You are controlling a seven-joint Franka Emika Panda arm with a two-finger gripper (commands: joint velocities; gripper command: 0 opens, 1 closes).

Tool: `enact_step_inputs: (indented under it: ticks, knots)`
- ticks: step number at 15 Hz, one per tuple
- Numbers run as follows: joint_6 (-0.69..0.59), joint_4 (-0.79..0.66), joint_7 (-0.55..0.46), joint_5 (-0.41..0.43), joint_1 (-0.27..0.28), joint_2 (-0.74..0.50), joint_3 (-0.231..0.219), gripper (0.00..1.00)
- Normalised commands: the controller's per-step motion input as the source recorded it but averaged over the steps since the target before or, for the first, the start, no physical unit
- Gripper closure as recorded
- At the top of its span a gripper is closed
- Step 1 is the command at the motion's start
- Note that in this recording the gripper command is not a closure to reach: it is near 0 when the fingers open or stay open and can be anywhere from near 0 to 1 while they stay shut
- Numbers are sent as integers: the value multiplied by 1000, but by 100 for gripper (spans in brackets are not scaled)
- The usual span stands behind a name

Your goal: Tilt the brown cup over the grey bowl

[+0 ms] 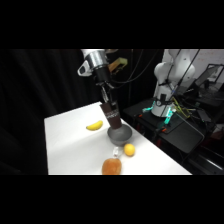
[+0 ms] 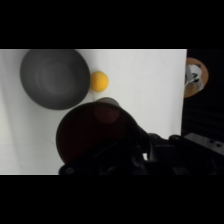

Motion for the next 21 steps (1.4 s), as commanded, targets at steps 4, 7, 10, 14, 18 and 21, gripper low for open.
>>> enact_step_inputs:
  ticks: [4, 7, 10, 14, 18, 21]
  knots:
    - [-262, -260, -552, 642, -95, -84, -102, 7]
    - [-299, -83, -504, 551, -69, 106, -39, 7]
    - [-365, 65, -592, 468, -96, 207, -28, 8]
    - [-549, 241, -538, 286, -188, 330, -85, 8]
    - [-566, 402, -365, 190, -208, 449, -82, 8]
    - [-471, 451, -157, 185, -135, 413, -20, 8]
